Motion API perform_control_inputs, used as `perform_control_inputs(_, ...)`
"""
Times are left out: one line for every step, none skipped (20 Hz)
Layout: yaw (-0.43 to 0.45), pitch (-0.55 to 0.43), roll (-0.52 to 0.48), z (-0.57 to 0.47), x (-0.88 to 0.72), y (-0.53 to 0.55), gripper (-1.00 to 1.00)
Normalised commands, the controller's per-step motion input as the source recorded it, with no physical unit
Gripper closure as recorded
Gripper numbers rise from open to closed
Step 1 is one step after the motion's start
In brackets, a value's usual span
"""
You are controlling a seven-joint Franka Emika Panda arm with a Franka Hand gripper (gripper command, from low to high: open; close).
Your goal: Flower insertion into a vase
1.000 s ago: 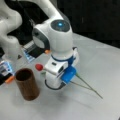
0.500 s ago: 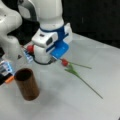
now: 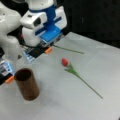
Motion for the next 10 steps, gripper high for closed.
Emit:
perform_control_inputs(-0.106,0.043,0.068,-0.04,-0.69,-0.37,1.0)
perform_control_inputs(-0.087,0.023,0.065,0.0,-0.82,-0.46,1.0)
perform_control_inputs(-0.066,-0.005,0.052,0.03,-0.92,-0.53,1.0)
perform_control_inputs(-0.049,-0.028,0.036,0.04,-0.99,-0.58,1.0)
perform_control_inputs(-0.033,-0.057,0.023,0.04,-1.0,-0.64,1.0)
perform_control_inputs(-0.01,-0.087,0.012,0.0,-1.0,-0.59,1.0)
perform_control_inputs(0.01,-0.117,0.008,-0.04,-1.0,-0.59,1.0)
perform_control_inputs(0.021,-0.15,0.008,-0.09,-1.0,-0.56,1.0)
perform_control_inputs(0.04,-0.166,-0.002,-0.12,-0.96,-0.5,1.0)
perform_control_inputs(0.053,-0.179,-0.014,-0.16,-0.92,-0.45,1.0)
